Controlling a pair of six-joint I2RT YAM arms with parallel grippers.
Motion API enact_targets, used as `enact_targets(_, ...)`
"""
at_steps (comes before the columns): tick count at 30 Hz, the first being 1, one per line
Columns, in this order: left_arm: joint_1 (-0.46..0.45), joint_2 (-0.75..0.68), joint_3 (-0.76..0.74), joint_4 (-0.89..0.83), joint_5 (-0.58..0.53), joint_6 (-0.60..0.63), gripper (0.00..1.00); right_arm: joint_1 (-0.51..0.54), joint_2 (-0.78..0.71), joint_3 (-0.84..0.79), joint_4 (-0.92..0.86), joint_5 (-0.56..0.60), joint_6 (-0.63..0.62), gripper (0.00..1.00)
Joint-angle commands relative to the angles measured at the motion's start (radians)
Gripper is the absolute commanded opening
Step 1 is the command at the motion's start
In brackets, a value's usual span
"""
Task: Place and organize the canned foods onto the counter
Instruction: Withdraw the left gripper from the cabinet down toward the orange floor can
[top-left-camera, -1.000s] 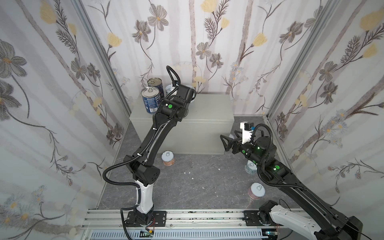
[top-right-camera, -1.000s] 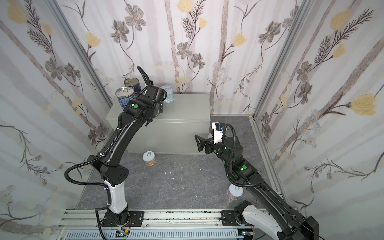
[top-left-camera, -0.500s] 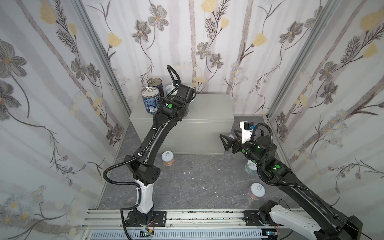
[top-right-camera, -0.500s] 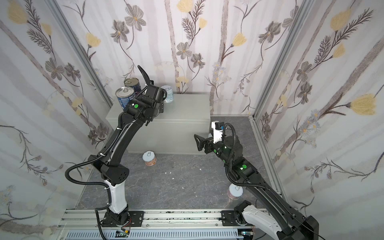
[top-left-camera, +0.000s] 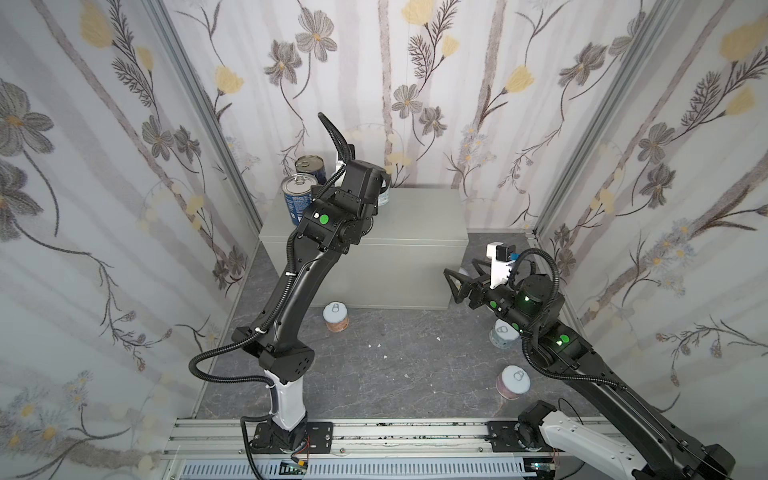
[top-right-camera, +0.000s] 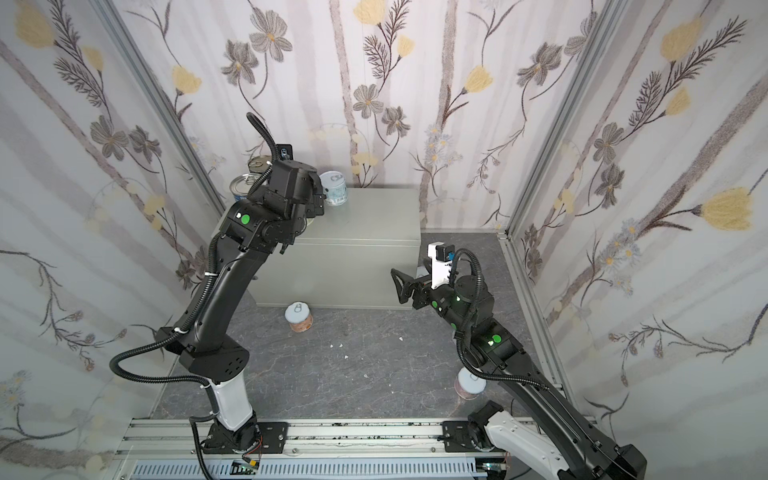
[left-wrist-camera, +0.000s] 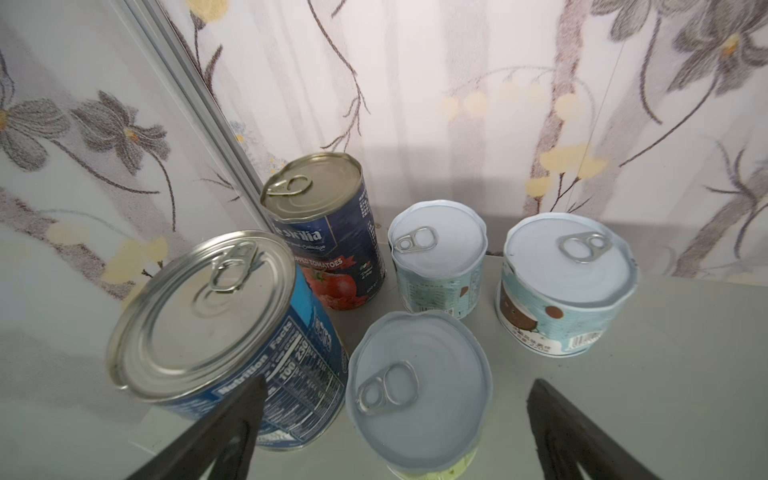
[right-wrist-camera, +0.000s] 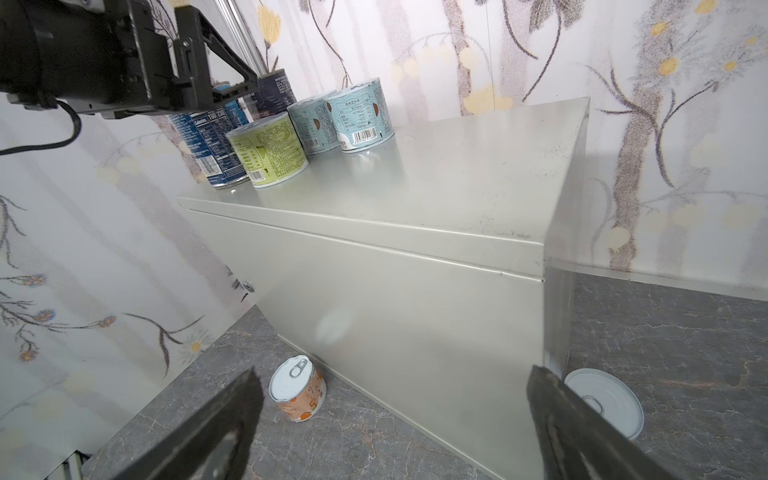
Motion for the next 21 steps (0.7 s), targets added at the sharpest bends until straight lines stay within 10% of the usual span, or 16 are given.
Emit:
enact_targets(1,-0.032,-0.037,-0.01,0.022,-0.022,-0.009,1.0,0.004,-0.016,0.01,-0.013,0.011,0.016,1.0)
enact_targets(21,-0.159,-0.748,-1.006,0.126,0.137,-0.289,1.0,0.033,-0.162,-0.055,-0.096,0.017,0.063,1.0)
